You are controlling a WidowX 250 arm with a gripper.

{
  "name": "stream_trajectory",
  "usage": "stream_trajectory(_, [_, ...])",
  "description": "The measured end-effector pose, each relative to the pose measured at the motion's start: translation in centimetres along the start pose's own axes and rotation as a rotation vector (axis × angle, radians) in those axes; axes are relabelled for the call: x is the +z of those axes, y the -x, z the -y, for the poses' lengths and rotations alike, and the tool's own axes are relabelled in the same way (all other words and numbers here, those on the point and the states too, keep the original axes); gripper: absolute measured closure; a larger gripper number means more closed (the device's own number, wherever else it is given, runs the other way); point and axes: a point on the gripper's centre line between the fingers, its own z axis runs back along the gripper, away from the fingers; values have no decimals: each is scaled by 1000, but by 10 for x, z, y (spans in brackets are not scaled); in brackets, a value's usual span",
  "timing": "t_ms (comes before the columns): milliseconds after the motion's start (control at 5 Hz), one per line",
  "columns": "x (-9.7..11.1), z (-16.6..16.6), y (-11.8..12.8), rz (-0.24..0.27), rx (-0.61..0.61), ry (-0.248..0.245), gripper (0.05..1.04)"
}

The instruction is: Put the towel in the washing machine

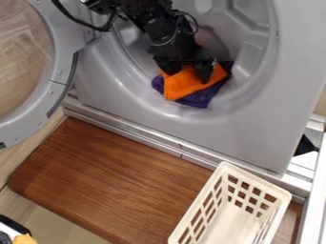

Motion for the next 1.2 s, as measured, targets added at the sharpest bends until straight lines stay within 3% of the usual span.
stream_trajectory(200, [13,0,1,-14,-24,-22,83])
stream_trajectory(600, [46,-1,7,-46,-46,-111,84])
stream_trajectory(800, [72,-3,22,-51,-38,-167,84])
stream_trajectory(1000, [84,4,48,-174,-119,-240,84])
stream_trajectory(1200, [83,9,76,-221,-158,-194,83])
